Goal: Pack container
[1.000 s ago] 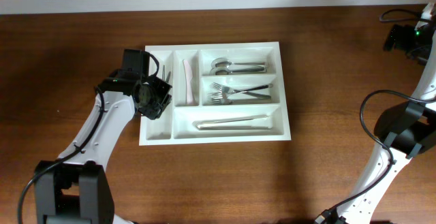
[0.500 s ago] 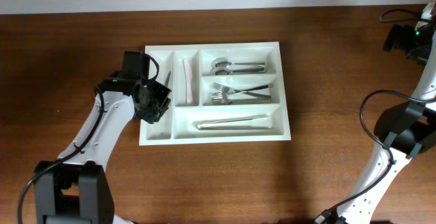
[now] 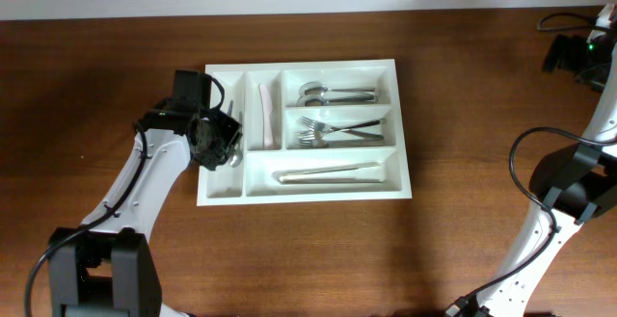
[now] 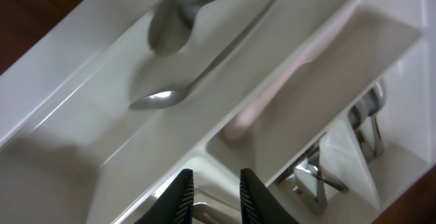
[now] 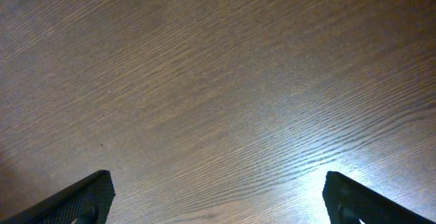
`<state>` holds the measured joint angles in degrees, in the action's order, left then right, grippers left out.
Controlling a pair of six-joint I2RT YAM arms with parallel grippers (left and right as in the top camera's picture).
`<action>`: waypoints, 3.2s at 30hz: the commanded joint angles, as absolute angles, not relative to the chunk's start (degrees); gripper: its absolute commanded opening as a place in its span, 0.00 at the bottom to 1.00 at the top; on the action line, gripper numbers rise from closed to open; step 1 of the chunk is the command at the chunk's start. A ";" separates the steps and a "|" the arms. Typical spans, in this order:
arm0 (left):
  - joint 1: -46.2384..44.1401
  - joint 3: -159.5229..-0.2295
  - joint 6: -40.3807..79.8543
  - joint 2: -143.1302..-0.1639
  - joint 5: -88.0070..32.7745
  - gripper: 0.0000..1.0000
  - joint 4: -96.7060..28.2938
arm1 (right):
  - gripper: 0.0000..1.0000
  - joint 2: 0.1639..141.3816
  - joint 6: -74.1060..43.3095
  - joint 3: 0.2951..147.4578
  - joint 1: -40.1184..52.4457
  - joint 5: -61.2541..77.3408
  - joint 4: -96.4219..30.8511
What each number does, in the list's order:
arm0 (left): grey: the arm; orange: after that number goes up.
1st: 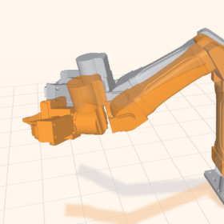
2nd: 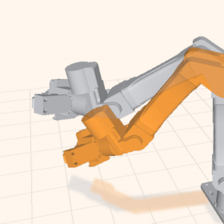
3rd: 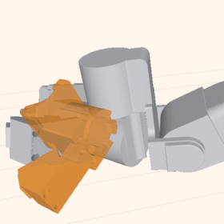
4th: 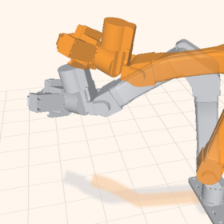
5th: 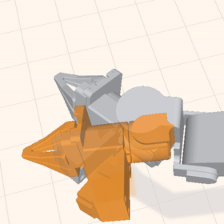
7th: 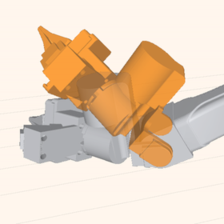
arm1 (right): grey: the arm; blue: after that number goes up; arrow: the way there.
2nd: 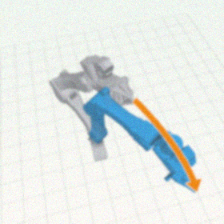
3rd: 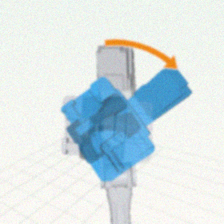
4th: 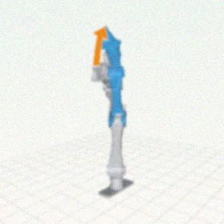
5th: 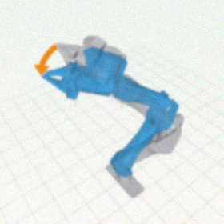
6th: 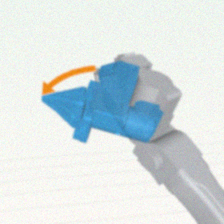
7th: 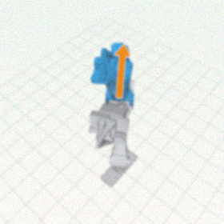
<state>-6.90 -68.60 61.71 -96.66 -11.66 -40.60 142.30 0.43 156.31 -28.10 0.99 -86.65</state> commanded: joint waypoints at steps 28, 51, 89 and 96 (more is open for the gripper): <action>1.67 -89.52 24.32 -68.53 14.04 0.68 -62.74 | 0.99 140.09 0.36 155.98 -28.53 1.06 -86.52; 1.67 -75.85 27.79 -39.59 11.55 0.68 -78.56 | 0.99 140.09 0.36 155.98 -28.51 1.06 -86.52; 1.67 -66.46 32.93 -27.29 5.15 0.99 -74.32 | 0.98 140.09 0.36 155.98 -28.51 1.06 -86.52; 1.61 -66.39 19.09 -27.29 6.92 0.99 -74.30 | 0.99 140.09 0.34 155.98 -28.53 1.06 -86.52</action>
<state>1.43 -66.52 29.04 -27.27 4.58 -74.48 142.30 0.43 156.29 -28.10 0.99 -86.65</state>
